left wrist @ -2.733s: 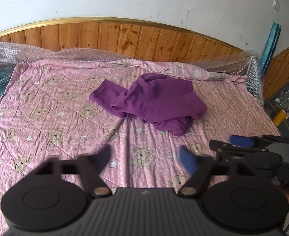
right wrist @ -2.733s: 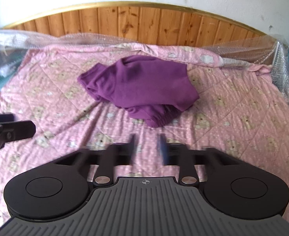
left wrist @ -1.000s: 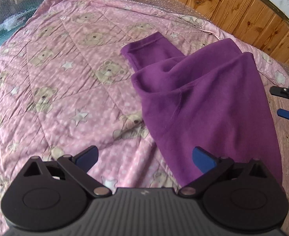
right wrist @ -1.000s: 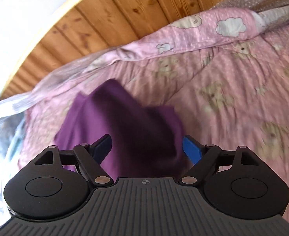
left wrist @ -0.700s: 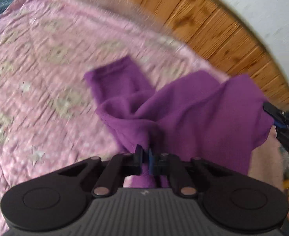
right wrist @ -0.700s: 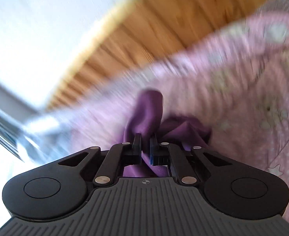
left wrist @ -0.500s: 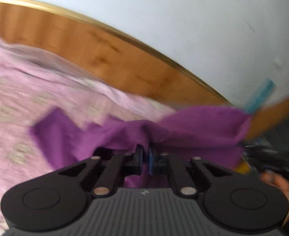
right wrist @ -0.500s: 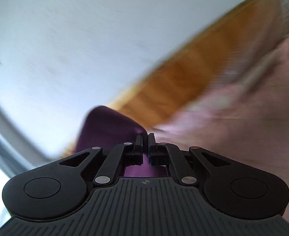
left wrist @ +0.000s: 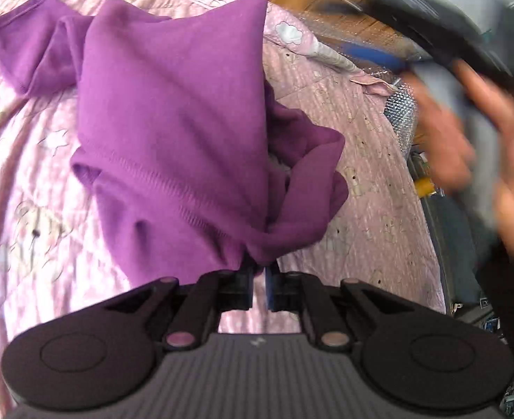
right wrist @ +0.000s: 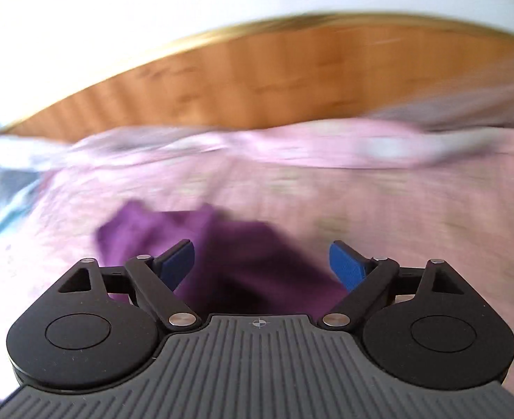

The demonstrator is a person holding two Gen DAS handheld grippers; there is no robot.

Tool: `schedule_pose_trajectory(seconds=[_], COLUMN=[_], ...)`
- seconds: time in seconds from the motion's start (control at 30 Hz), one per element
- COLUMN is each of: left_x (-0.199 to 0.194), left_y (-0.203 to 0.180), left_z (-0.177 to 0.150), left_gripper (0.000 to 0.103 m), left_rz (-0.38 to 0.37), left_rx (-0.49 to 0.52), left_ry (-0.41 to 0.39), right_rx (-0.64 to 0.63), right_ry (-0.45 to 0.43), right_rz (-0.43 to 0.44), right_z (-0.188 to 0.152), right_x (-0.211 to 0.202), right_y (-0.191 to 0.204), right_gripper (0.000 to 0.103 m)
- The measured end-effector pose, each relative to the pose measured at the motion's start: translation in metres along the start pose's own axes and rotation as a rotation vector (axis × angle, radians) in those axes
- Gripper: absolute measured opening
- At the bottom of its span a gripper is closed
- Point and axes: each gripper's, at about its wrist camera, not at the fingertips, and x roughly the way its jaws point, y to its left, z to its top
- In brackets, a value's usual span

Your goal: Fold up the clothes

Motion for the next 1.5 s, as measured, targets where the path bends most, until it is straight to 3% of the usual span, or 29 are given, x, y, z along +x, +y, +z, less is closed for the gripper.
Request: schedule_pose_trajectory(seconds=[0.03, 0.07, 0.1, 0.13, 0.27, 0.33, 0.4, 0.6, 0.63, 0.7, 0.77, 0.87, 0.93, 1.0, 1.03, 1.07, 1.17, 1.23, 1.27, 1.3, 1.37, 1.43, 1.5], left_x=[-0.003, -0.005, -0.01, -0.02, -0.078, -0.102, -0.109, -0.063, -0.055, -0.03, -0.011, 0.022, 0.042, 0.045, 0.041, 0.033, -0.073, -0.144, -0.167, -0.188, -0.195, -0.187, -0.182], left_y=[-0.002, -0.003, -0.004, -0.002, 0.018, 0.028, 0.037, 0.072, 0.079, 0.081, 0.081, 0.073, 0.065, 0.059, 0.055, 0.05, 0.018, 0.013, 0.021, 0.032, 0.077, 0.121, 0.149], left_z=[-0.001, -0.003, -0.004, -0.004, 0.011, 0.019, 0.025, 0.035, 0.036, 0.042, 0.048, 0.064, 0.072, 0.082, 0.088, 0.093, 0.093, 0.073, 0.056, 0.038, 0.0, -0.036, -0.069], left_gripper=[0.006, 0.004, 0.003, 0.001, 0.001, 0.002, 0.007, 0.058, 0.068, 0.074, 0.078, 0.088, 0.084, 0.021, 0.01, 0.01, 0.009, 0.009, 0.009, 0.009, 0.01, 0.011, 0.014], left_rz=[0.009, 0.019, 0.042, 0.072, 0.16, 0.18, 0.198, 0.179, 0.176, 0.186, 0.198, 0.15, 0.096, 0.046, 0.022, -0.005, -0.079, -0.022, 0.063, 0.157, 0.393, 0.47, 0.441], left_rx=[0.007, 0.015, 0.024, 0.019, -0.051, -0.065, -0.081, -0.193, -0.199, -0.179, -0.166, -0.177, -0.192, -0.215, -0.23, -0.234, -0.085, -0.002, 0.01, 0.013, -0.068, -0.217, -0.337], left_ry=[0.003, 0.004, -0.013, -0.058, -0.26, -0.323, -0.344, -0.29, -0.283, -0.254, -0.236, -0.223, -0.198, -0.18, -0.181, -0.196, -0.416, -0.5, -0.512, -0.507, -0.348, -0.2, -0.152], right_rx=[0.031, 0.061, 0.092, 0.123, 0.245, 0.306, 0.368, 0.52, 0.524, 0.549, 0.588, 0.612, 0.615, 0.607, 0.59, 0.573, 0.48, 0.43, 0.407, 0.384, 0.337, 0.298, 0.232], right_ry=[-0.028, -0.055, -0.083, -0.11, -0.221, -0.276, -0.327, -0.003, 0.049, 0.072, 0.051, 0.066, 0.064, 0.053, 0.04, 0.025, -0.06, -0.077, -0.077, -0.075, -0.029, 0.016, 0.039], right_rz=[0.04, 0.08, 0.121, 0.161, 0.321, 0.402, 0.473, -0.315, -0.39, -0.455, -0.454, -0.456, -0.454, -0.445, -0.445, -0.446, -0.456, -0.442, -0.433, -0.424, -0.383, -0.327, -0.254], right_z=[0.005, 0.01, 0.014, 0.019, 0.039, 0.048, 0.057, -0.032, -0.051, -0.087, -0.114, -0.141, -0.147, -0.146, -0.143, -0.14, -0.121, -0.111, -0.106, -0.101, -0.094, -0.087, -0.076], right_x=[-0.008, -0.015, -0.023, -0.03, -0.06, -0.075, -0.09, -0.084, -0.082, -0.094, -0.114, -0.122, -0.124, -0.118, -0.121, -0.124, -0.13, -0.129, -0.126, -0.123, -0.104, -0.079, -0.059], right_y=[-0.002, -0.005, -0.007, -0.01, -0.019, -0.024, -0.03, -0.152, -0.162, -0.172, -0.179, -0.179, -0.176, -0.179, -0.174, -0.17, -0.155, -0.143, -0.137, -0.131, -0.115, -0.093, -0.059], right_gripper=[0.087, 0.078, 0.061, 0.011, 0.005, 0.003, 0.003, 0.005, 0.014, 0.026, 0.048, 0.052, 0.052, 0.053, 0.053, 0.053, 0.059, 0.065, 0.07, 0.072, 0.072, 0.072, 0.072])
